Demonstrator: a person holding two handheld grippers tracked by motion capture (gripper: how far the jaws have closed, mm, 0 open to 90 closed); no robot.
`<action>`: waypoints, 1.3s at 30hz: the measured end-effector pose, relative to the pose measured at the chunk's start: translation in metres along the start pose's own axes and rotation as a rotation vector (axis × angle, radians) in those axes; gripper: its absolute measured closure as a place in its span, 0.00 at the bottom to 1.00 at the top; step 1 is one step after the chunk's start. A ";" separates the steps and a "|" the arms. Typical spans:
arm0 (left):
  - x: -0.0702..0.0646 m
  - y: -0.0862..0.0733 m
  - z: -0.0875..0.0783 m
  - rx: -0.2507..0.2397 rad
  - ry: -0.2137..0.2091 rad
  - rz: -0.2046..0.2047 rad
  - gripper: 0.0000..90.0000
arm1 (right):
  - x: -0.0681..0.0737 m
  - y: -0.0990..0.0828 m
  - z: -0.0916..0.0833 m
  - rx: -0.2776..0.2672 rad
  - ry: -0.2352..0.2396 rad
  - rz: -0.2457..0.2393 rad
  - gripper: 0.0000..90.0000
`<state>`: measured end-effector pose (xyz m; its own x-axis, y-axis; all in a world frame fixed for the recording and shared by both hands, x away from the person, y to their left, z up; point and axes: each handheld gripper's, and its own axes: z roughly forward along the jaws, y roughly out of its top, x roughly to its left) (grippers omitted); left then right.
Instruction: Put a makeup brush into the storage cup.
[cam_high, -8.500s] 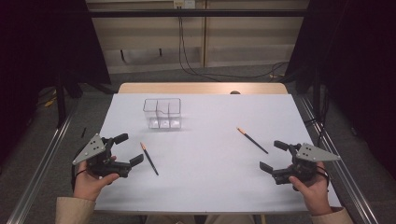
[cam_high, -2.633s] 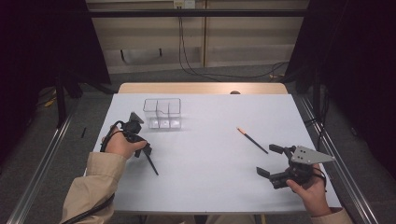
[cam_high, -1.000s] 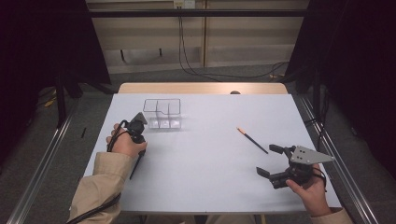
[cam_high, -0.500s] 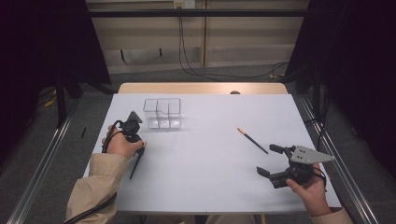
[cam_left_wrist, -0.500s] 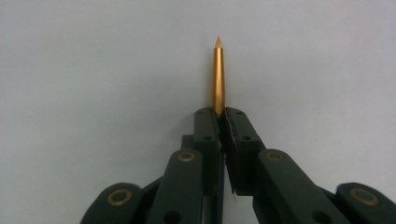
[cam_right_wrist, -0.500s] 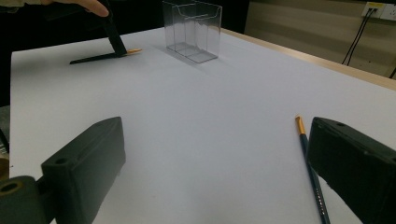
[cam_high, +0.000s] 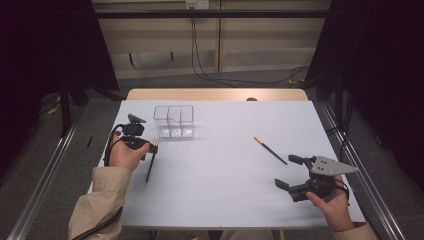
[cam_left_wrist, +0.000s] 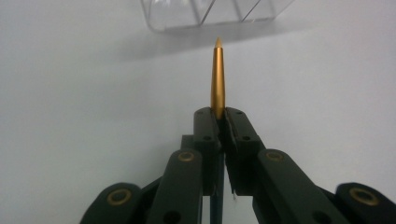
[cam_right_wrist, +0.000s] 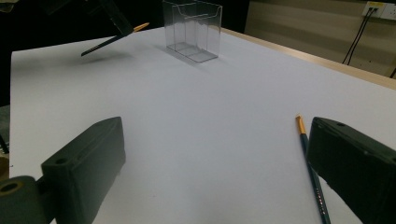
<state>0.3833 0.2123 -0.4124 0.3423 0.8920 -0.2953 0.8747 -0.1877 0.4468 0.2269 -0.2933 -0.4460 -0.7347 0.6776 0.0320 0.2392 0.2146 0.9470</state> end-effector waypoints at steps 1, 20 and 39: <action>0.000 0.000 0.000 0.000 0.000 0.000 0.94 | 0.000 0.000 0.000 0.000 0.000 0.000 0.05; -0.012 -0.009 -0.026 -0.508 -0.228 0.163 0.94 | 0.000 0.000 0.000 -0.001 -0.002 -0.001 0.05; -0.020 -0.011 -0.027 -0.771 -0.287 0.224 0.93 | 0.000 0.000 -0.001 -0.001 -0.004 -0.002 0.05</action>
<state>0.3580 0.2073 -0.3885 0.6440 0.7088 -0.2878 0.3332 0.0787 0.9396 0.2265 -0.2939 -0.4458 -0.7328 0.6798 0.0292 0.2371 0.2148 0.9474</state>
